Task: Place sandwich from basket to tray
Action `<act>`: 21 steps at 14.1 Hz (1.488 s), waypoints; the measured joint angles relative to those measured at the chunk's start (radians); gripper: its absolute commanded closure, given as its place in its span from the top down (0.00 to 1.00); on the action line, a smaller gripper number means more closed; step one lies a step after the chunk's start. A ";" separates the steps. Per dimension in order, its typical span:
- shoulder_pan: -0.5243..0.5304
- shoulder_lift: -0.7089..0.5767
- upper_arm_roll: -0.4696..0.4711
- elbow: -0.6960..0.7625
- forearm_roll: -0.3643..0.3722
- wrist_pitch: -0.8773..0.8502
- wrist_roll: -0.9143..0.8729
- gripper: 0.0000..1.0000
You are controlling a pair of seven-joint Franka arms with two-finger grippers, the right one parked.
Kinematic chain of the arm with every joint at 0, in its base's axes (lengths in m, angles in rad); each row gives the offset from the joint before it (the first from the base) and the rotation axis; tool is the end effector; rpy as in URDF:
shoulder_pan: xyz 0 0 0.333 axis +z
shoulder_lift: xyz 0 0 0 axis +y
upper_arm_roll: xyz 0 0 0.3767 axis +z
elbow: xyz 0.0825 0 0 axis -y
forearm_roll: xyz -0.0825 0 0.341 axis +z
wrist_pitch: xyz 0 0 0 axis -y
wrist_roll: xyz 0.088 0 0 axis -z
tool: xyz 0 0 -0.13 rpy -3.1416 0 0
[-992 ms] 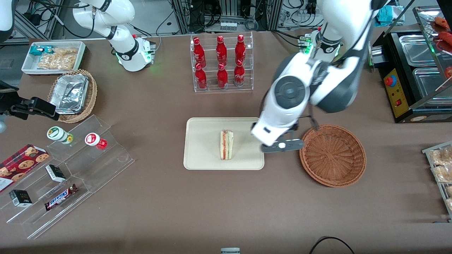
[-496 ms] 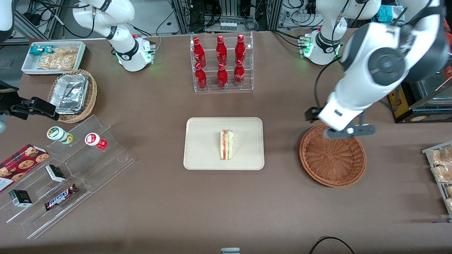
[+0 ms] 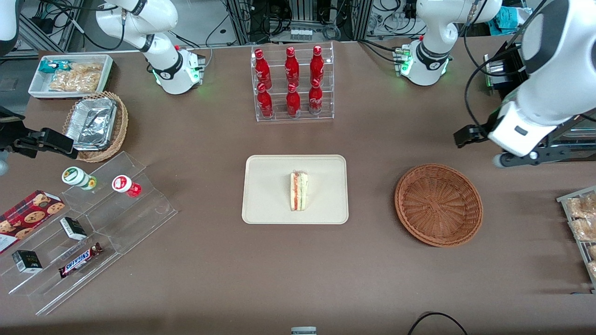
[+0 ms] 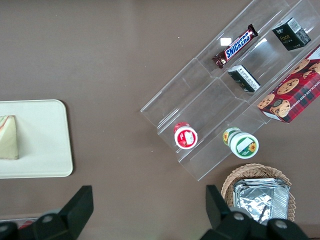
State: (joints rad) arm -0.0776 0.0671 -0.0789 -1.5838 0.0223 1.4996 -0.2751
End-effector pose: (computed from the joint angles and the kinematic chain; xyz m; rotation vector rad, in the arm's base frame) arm 0.5158 -0.0767 0.6166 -3.0793 -0.1823 0.2224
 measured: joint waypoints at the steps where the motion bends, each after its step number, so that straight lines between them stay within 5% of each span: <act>1: 0.014 -0.004 0.000 0.000 0.000 0.000 0.005 1.00; 21: 0.056 -0.081 -0.003 0.038 -0.001 -0.039 0.073 0.99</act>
State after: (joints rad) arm -0.0219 -0.0142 -0.0815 -1.5455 0.0217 1.4608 -0.2018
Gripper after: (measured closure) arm 0.004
